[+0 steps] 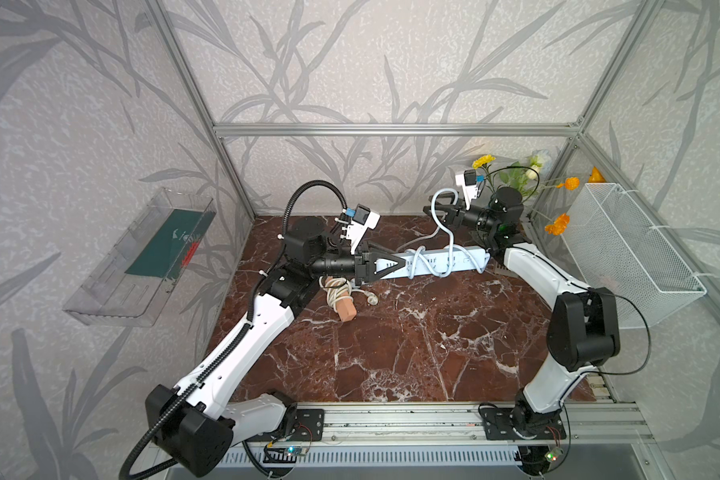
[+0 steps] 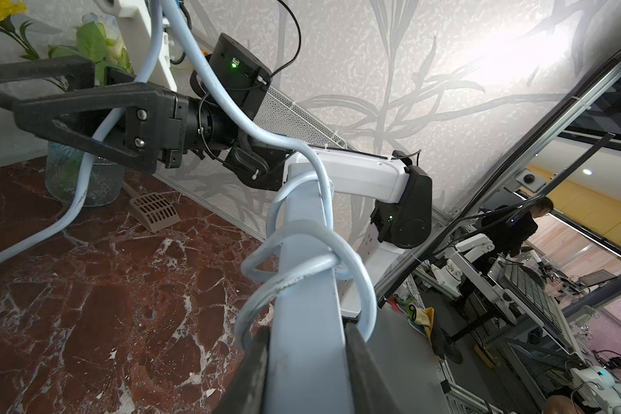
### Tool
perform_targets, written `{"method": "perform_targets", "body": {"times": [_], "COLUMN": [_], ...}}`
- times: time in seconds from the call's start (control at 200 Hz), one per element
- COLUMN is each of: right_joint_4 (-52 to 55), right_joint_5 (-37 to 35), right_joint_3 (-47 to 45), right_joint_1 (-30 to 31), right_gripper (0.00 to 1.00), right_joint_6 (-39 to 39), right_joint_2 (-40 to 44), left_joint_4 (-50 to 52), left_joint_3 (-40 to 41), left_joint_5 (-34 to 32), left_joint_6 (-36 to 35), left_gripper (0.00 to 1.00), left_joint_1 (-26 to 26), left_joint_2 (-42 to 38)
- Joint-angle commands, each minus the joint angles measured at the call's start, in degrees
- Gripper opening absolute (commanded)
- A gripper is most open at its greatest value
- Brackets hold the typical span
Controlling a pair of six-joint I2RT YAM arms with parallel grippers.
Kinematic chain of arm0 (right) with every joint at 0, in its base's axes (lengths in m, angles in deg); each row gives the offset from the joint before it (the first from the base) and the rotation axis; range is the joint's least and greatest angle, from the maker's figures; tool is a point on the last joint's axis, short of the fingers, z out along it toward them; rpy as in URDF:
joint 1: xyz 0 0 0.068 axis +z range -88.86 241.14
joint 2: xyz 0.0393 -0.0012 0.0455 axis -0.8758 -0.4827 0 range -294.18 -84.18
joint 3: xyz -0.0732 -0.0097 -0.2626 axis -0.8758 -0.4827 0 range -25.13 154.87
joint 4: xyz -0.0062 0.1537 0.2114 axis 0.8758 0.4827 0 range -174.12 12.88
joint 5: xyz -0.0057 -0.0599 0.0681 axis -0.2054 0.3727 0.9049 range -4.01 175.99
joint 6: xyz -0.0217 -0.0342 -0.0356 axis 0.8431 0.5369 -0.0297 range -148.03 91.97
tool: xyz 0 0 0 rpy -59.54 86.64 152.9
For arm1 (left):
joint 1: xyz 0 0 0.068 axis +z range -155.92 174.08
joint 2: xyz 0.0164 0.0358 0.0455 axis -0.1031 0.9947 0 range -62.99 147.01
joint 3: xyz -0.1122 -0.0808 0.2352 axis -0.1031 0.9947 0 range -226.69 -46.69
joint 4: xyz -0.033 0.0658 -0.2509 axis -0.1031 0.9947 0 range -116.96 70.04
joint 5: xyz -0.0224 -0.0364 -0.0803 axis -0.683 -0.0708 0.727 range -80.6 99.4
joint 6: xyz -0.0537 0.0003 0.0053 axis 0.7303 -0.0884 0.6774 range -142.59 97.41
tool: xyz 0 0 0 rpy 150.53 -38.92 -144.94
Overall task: Wrap the cord around the power strip
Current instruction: Wrap the power cord around the power strip.
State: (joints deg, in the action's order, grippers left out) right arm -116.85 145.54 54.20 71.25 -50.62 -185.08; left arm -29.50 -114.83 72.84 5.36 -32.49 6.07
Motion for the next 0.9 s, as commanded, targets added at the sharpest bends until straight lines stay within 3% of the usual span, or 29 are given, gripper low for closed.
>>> {"method": "perform_targets", "body": {"times": [0.0, 0.235, 0.51, 0.59, 0.705, 0.9], "right_joint_4": [-5.6, -7.0, -11.6, -12.9, -22.5, -19.5], "right_joint_5": [6.8, 4.7, -12.6, -20.9, -25.8, -33.1], "right_joint_3": [-0.2, -2.4, -11.2, -13.9, -19.2, -24.4], "right_joint_1": [-0.7, -0.9, 3.7, 6.6, 11.7, 21.6], "right_gripper": [0.73, 0.74, 0.65, 0.54, 0.42, 0.15], "right_joint_6": [-6.9, -6.6, -4.9, -6.4, -12.0, -6.3], "right_joint_2": [-3.0, -4.5, -5.7, -6.3, -8.3, -7.5], "left_joint_4": [-8.0, -14.1, -25.6, -28.9, -31.4, -33.8], "left_joint_3": [-3.3, -3.1, -2.1, -1.4, -0.2, 0.3], "left_joint_5": [4.1, 4.0, -3.8, -7.2, -12.1, -19.3], "left_joint_6": [1.6, 5.9, 11.2, 12.4, 13.3, 14.3], "left_gripper": [0.00, 0.00, 0.00, 0.00, 0.00, 0.00], "left_joint_1": [-0.1, -0.1, 0.6, 0.9, 2.9, 5.8], "left_joint_2": [-2.6, -2.5, -2.0, -1.6, -1.6, -0.9]}}
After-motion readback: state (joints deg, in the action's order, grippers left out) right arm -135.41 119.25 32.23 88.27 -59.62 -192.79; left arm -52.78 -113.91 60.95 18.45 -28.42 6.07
